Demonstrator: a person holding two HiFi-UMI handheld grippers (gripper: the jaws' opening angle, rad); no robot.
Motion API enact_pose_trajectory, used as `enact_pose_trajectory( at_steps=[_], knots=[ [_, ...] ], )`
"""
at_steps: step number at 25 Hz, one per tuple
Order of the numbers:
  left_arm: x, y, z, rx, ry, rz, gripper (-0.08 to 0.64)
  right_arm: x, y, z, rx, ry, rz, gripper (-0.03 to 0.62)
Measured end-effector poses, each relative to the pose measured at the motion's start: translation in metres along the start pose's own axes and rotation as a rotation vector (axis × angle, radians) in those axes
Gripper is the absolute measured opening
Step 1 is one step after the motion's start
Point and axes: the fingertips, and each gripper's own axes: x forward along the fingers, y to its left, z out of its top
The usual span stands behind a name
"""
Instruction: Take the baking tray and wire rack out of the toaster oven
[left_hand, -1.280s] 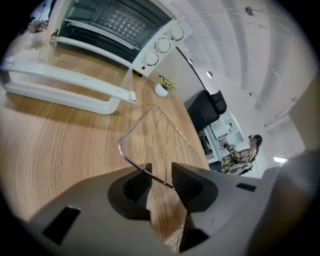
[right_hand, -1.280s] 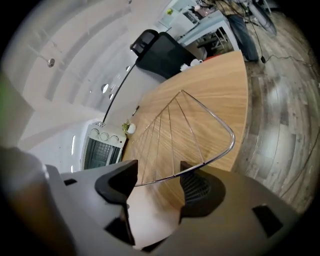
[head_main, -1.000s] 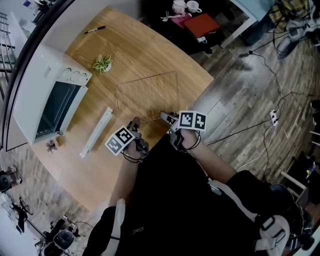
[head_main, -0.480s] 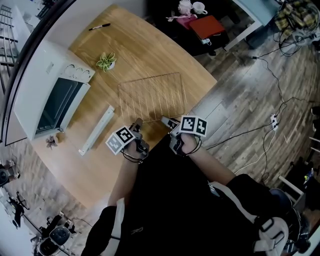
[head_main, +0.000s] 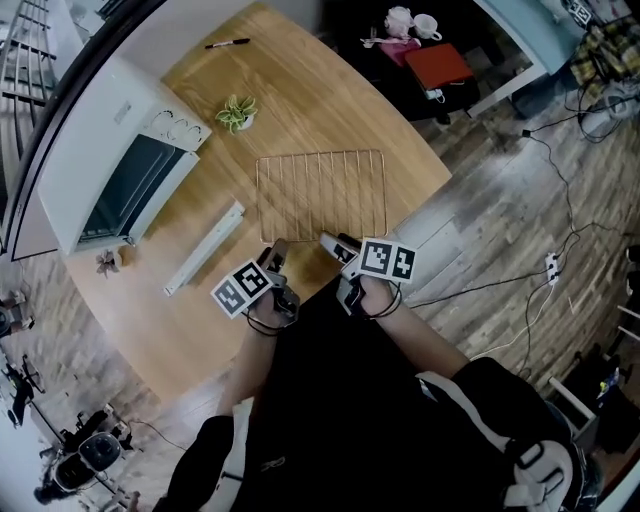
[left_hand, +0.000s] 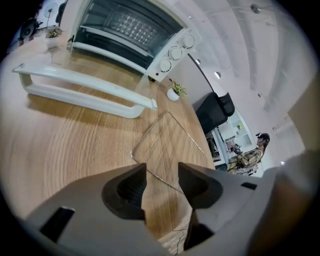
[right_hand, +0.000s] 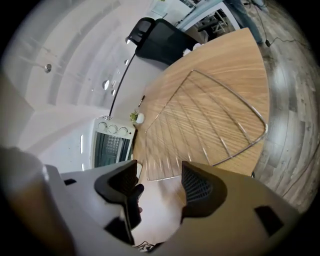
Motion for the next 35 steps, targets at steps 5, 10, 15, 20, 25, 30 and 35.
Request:
enact_pose_trajectory(
  at_steps=[5, 10, 15, 20, 25, 30, 35],
  knots=[
    [-0.028, -0.004, 0.029, -0.019, -0.129, -0.077, 0.196, 0.022, 0.045, 0.002, -0.114, -0.006, 0.078, 0.285],
    [-0.062, 0.026, 0.071, -0.151, -0.298, -0.108, 0.196, 0.062, 0.099, -0.014, -0.210, 0.066, 0.157, 0.285],
    [-0.094, 0.058, 0.106, -0.241, -0.426, -0.116, 0.196, 0.100, 0.148, -0.030, -0.316, 0.131, 0.202, 0.277],
    [-0.120, 0.088, 0.139, -0.338, -0.531, -0.188, 0.196, 0.135, 0.186, -0.049, -0.391, 0.179, 0.230, 0.268],
    [-0.142, 0.117, 0.178, -0.401, -0.612, -0.215, 0.196, 0.174, 0.220, -0.061, -0.419, 0.192, 0.260, 0.264],
    [-0.157, 0.138, 0.224, -0.437, -0.683, -0.228, 0.196, 0.213, 0.249, -0.062, -0.454, 0.187, 0.267, 0.262],
    [-0.163, 0.156, 0.262, -0.453, -0.723, -0.241, 0.195, 0.250, 0.269, -0.057, -0.440, 0.163, 0.270, 0.261]
  ],
)
